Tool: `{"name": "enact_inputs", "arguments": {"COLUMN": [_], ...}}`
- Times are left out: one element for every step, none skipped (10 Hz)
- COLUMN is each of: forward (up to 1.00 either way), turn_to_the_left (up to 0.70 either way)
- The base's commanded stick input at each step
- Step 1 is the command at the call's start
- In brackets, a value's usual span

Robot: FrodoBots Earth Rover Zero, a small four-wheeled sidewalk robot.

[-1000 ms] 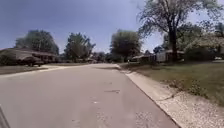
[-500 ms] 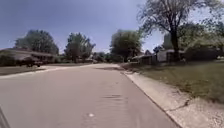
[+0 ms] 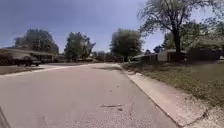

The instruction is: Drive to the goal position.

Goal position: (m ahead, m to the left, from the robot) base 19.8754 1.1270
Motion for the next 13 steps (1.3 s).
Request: {"name": "enact_inputs", "arguments": {"forward": [0.7,0.7,0.7,0.7,0.7,0.7,0.7,0.7,0.7,0.7,0.7,0.7,0.7], "turn_to_the_left": [0.0,0.0,0.0,0.0,0.0,0.0,0.0,0.0,0.0,0.0,0.0,0.0,0.0]}}
